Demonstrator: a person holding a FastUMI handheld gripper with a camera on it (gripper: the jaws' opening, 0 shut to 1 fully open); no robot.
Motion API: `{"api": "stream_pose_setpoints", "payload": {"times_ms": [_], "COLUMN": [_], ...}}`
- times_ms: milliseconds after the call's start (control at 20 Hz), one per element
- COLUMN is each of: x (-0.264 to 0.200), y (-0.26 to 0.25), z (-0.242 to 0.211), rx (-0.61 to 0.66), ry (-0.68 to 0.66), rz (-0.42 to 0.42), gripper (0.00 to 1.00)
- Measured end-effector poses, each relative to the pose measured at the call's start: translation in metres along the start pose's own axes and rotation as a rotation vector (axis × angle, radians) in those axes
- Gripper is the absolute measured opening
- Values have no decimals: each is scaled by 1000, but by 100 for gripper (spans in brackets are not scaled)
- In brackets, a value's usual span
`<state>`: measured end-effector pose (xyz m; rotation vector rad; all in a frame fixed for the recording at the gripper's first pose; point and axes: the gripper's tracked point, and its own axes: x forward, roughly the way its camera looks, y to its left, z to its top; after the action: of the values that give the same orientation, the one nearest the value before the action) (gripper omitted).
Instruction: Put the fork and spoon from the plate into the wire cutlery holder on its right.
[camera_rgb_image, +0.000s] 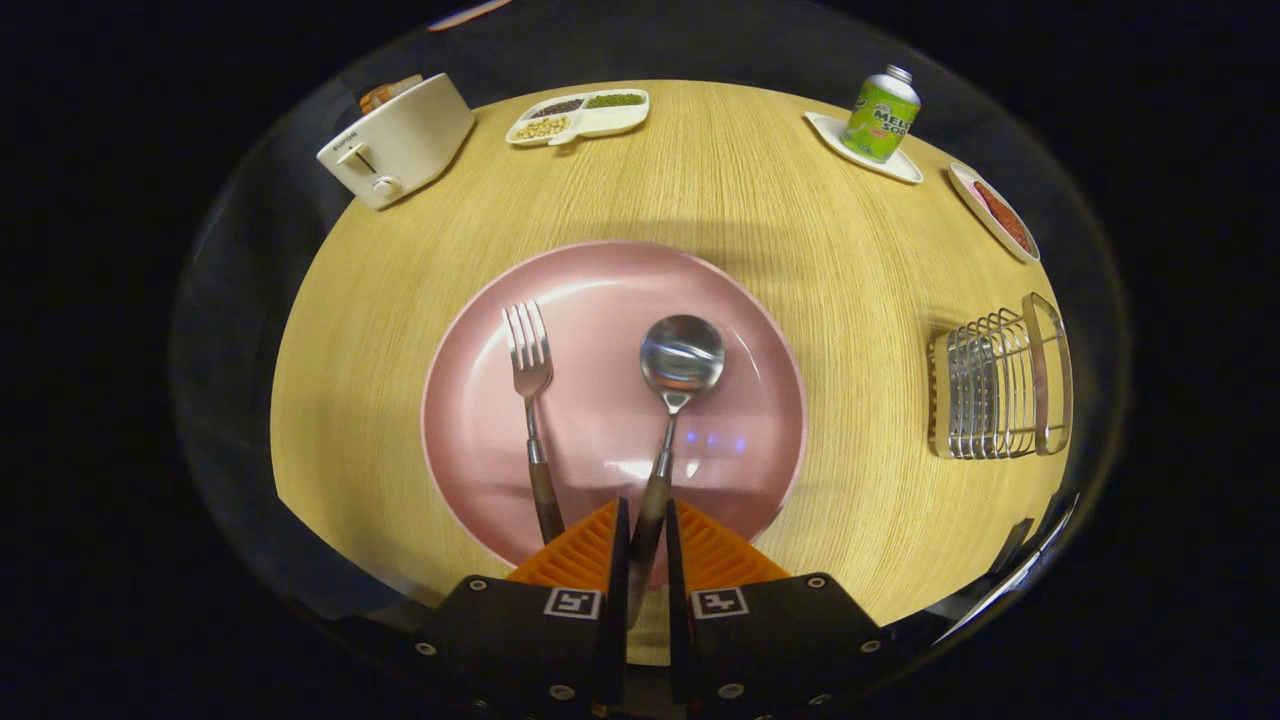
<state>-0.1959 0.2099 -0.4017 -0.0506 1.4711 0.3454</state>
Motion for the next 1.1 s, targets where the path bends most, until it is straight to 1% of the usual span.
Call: {"api": "stream_pose_setpoints", "payload": {"times_ms": [150,300,400,550,650,900,1100], "x": [1,0,-1,-8,-15,-50,-102], "y": [-3,-6,-9,-11,-18,-34,-71], "z": [1,4,5,10,17,37,50], "rx": [1,-9,-28,-40,-57,-54,-20], "ry": [37,53,46,15,-17,-123,-218], "rz": [7,17,15,29,23,27,5], "gripper": [14,7,5,5,5,5,5]}}
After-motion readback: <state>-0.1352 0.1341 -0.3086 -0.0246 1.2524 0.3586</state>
